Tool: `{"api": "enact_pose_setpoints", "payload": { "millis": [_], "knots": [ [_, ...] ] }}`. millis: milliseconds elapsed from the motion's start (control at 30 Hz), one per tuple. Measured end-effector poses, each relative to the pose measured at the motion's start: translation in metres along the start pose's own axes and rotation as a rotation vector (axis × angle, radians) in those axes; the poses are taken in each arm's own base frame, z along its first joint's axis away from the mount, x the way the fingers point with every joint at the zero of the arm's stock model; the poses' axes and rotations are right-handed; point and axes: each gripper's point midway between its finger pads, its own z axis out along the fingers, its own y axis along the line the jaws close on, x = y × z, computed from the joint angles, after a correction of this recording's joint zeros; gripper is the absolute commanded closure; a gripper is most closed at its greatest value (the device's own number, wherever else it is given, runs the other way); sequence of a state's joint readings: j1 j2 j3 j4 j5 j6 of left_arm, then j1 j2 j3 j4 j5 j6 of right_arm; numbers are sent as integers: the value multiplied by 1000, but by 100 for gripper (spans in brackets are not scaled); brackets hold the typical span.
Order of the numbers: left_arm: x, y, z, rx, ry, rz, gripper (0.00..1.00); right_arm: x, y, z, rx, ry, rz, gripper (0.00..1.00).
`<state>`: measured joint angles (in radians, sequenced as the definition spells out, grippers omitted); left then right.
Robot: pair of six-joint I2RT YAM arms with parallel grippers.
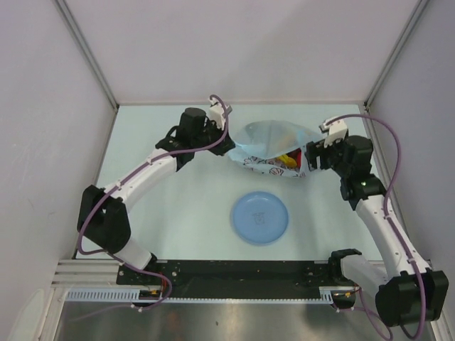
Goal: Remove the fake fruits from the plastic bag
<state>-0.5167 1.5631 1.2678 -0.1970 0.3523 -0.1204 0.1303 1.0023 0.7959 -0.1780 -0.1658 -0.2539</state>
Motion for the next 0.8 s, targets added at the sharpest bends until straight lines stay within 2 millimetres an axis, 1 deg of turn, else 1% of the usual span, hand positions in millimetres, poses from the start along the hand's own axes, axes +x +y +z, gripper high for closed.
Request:
{"api": "enact_pose_setpoints", "payload": {
  "millis": [33, 67, 133, 167, 200, 233, 267, 300, 333, 367, 400, 433, 467, 500, 533, 567, 600, 633, 667, 733, 800],
  "knots": [
    [-2, -1, -1, 1, -7, 0, 100, -27, 0, -6, -10, -62, -10, 17],
    [-4, -1, -2, 2, -12, 2, 100, -49, 1, -11, -16, -116, -21, 17],
    [-7, -3, -3, 4, -24, 7, 100, -106, 10, -24, -43, -267, -60, 21],
    [-9, -4, -4, 4, -31, 9, 100, -131, 20, -31, -65, -339, -82, 30],
    [-11, -5, -4, 5, -38, 10, 100, -147, 30, -36, -92, -389, -96, 37],
    [-13, -7, -4, 8, -44, 10, 100, -163, 47, -38, -137, -441, -117, 42],
    [-14, -8, -4, 11, -47, 11, 100, -170, 59, -37, -171, -464, -129, 54],
    [-14, -11, -3, 16, -49, 13, 100, -176, 72, -35, -207, -481, -138, 58],
    [-14, -13, -3, 21, -48, 16, 100, -175, 83, -28, -237, -477, -145, 63],
    [-14, -15, -2, 24, -50, 17, 100, -171, 91, -17, -261, -458, -144, 74],
    [-15, -17, -2, 28, -51, 19, 100, -164, 94, -7, -272, -432, -144, 82],
    [-17, -19, -2, 29, -55, 21, 100, -150, 97, 11, -283, -377, -140, 86],
    [-19, -19, -2, 30, -59, 23, 100, -130, 100, 30, -293, -307, -144, 89],
    [-21, -20, -3, 30, -64, 25, 100, -112, 101, 43, -297, -250, -146, 89],
    [-24, -20, -3, 28, -70, 28, 100, -83, 103, 58, -307, -163, -145, 89],
    [-25, -20, -3, 25, -75, 29, 100, -57, 105, 65, -317, -92, -147, 90],
    [-27, -19, -3, 23, -79, 31, 100, -42, 104, 67, -319, -53, -150, 89],
    [-28, -18, -3, 17, -82, 31, 100, -20, 106, 67, -329, 3, -161, 89],
    [-28, -18, -3, 15, -84, 32, 100, -1, 107, 64, -339, 50, -172, 86],
    [-29, -17, -3, 11, -88, 32, 100, 27, 116, 59, -375, 117, -203, 85],
    [-30, -17, -2, 11, -90, 32, 100, 49, 130, 51, -430, 171, -236, 83]
  ]
}}
